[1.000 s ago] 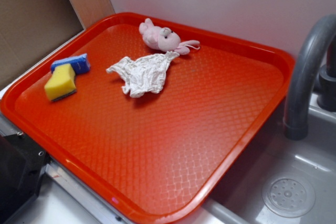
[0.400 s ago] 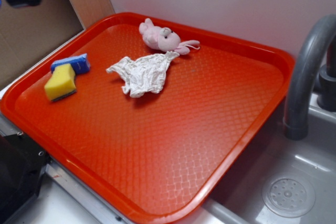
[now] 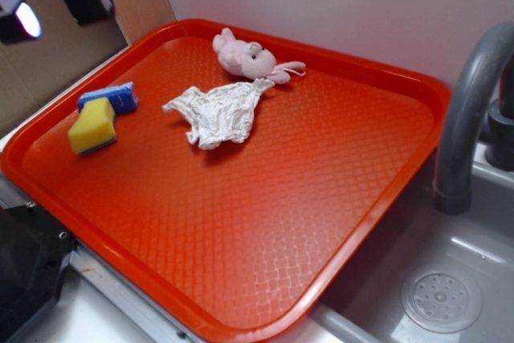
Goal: Grab the green sponge.
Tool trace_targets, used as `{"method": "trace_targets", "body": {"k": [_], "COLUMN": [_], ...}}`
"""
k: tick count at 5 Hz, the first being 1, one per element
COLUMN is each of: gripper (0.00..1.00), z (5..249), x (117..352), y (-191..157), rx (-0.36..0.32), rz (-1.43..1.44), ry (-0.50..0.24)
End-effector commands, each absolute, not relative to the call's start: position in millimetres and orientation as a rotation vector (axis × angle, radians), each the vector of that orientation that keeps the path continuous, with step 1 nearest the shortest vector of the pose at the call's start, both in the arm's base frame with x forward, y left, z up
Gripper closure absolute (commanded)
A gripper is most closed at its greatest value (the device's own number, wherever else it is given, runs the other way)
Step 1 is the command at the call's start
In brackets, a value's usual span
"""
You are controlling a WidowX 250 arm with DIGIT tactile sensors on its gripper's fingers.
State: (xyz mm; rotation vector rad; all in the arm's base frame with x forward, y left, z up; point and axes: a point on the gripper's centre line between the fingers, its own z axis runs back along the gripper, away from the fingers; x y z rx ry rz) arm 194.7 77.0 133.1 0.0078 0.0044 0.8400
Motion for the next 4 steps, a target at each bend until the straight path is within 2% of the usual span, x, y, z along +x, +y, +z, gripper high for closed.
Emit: {"method": "trace_targets", "body": {"k": [1,2,3,4], "gripper": [0.0,0.0,0.0,0.0], "z": [97.8,78.3,62.1,42.8], "x": [192.4,181.7,167.8,165.8], "y": [104.9,101.9,99.4,99.9], "rx": [0.032,0.016,0.046,0.022], "rz": [0.807,0.745,0.718,0.73], "ry": [0.024,0.08,0.083,0.084]}}
